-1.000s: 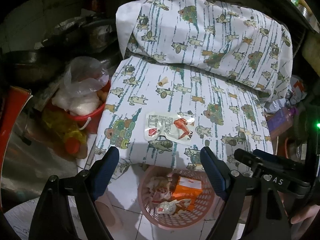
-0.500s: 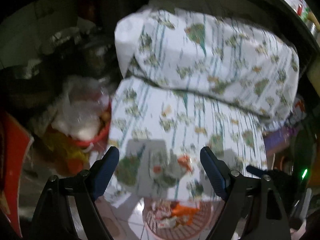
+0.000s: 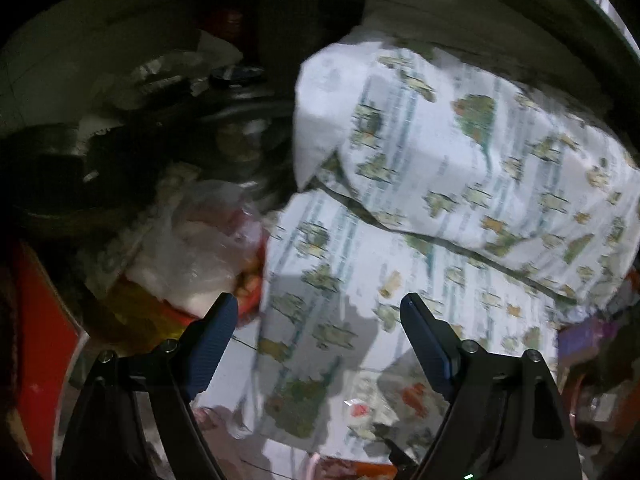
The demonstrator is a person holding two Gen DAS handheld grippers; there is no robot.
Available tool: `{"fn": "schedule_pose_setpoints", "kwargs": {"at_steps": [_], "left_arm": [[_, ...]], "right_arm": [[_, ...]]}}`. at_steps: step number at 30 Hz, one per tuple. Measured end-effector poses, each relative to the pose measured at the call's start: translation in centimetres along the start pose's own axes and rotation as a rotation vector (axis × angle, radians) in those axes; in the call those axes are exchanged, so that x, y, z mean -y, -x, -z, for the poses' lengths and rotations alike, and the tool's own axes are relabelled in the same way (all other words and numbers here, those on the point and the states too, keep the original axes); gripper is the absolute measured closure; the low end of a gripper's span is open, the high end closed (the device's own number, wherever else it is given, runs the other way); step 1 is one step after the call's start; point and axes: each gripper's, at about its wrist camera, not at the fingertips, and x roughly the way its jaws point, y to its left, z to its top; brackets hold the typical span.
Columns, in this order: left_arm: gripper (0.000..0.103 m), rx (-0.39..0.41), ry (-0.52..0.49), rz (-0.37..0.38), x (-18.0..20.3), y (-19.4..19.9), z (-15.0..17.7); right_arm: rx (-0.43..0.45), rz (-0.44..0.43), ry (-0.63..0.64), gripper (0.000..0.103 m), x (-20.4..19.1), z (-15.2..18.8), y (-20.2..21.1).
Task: Collect trash
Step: 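Grasp the second clear sauce packet on the stool with the right tool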
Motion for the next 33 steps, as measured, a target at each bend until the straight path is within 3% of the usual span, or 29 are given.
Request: {"fn": "schedule_pose_setpoints", "kwargs": {"at_steps": [4,6,16,22,28,30,33], "left_arm": [[0.018,-0.004,-0.012,-0.040,-0.6,-1.2,-0.3],[0.018,-0.004,-0.013,-0.055,-1.0,-1.5,-0.4],[0.018,-0.004,-0.004,-0.055,-1.2,-1.7,-0.8],[0.018,-0.039,0.028,-0.038,-1.0,-2.7,-0.9],[0.018,-0.056,0.026,-0.024,-0.4,-3.2,-1.0],[0.018,-0.056,0.021,-0.028,-0.2,-3.2,-1.1],[0.018,-0.068,0.029,-0.021,-0.2,-3.3,-1.2]], "right_arm": [[-0.081,-0.026,-0.034,0.014,-0.1,-1.0,-2.4],[-0.102,0.006,-0.011,0.014,-0.4,-1.3,-3.2],[-0.014,0.088,-0.102,0.012,1.2,-2.5,-2.8],[-0.030,0.058,-0.218,0.011,3.0,-3.5,-3.3],[-0.047,-0.048,-0.434,0.010,7.3,-3.3,-3.5],[-0.040,-0.121,-0.526,0.010,8.8,-2.9,-3.2],[-0.040,-0.130,-0.540,0.015,10.0,-2.9,-3.1]]}}
